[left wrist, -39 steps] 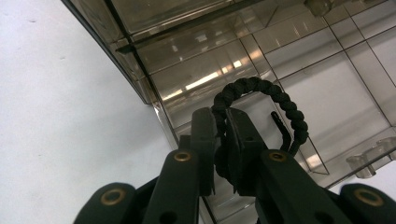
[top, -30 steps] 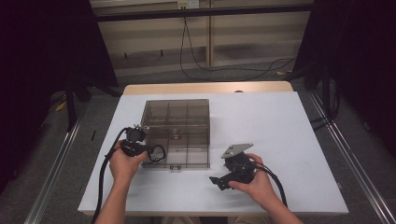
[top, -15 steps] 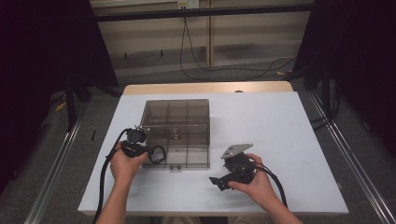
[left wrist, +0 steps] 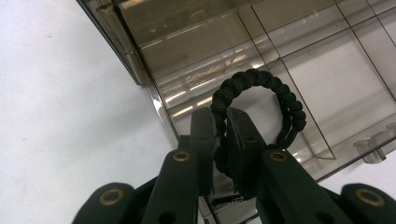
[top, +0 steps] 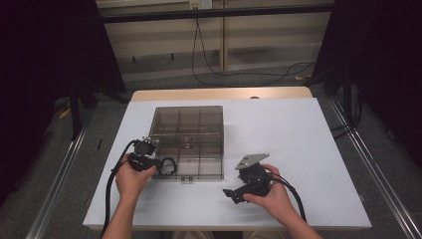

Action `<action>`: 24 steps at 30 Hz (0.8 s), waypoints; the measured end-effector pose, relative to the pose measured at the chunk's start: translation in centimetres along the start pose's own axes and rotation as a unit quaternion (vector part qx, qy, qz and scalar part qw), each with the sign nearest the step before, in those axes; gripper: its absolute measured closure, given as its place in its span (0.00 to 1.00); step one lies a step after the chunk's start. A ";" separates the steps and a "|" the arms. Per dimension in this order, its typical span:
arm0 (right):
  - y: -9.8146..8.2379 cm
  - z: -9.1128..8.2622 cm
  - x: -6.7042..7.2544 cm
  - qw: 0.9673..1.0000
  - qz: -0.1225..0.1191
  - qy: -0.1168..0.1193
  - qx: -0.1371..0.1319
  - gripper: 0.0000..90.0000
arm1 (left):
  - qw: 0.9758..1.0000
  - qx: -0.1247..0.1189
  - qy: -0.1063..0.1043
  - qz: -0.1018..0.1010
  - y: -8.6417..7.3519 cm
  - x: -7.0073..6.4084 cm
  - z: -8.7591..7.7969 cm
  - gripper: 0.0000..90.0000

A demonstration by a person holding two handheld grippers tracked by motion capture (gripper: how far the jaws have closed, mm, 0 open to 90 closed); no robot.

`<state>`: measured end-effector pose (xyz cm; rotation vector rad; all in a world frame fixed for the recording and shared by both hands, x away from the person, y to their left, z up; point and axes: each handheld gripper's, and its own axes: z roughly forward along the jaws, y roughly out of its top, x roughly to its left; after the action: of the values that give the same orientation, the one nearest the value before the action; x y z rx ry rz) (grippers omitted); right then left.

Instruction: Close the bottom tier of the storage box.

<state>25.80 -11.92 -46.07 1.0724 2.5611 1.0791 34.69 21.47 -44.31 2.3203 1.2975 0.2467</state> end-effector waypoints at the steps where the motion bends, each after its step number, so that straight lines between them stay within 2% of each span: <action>1: 0.0 0.0 0.0 1.000 0.000 0.000 0.001 0.09 | 1.000 0.001 0.000 0.001 0.0 0.0 0.0 0.91; 6: 0.0 0.0 0.0 1.000 0.000 0.000 -0.001 0.09 | 1.000 -0.002 -0.003 -0.004 0.0 -0.1 0.1 0.89; 10: 0.0 0.0 0.0 1.000 0.000 0.001 0.000 0.09 | 1.000 -0.001 -0.008 0.002 0.0 0.0 -0.1 0.85; 17: 0.0 0.1 0.1 1.000 -0.001 0.000 0.002 0.09 | 1.000 -0.021 -0.014 -0.003 0.1 0.1 0.0 0.79; 24: 0.0 0.1 0.1 1.000 -0.001 0.000 0.003 0.09 | 1.000 -0.024 -0.006 -0.006 0.4 0.2 0.1 0.83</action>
<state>25.75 -11.75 -46.15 1.0714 2.5657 1.0714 35.17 21.43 -44.21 2.2706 1.2842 0.2563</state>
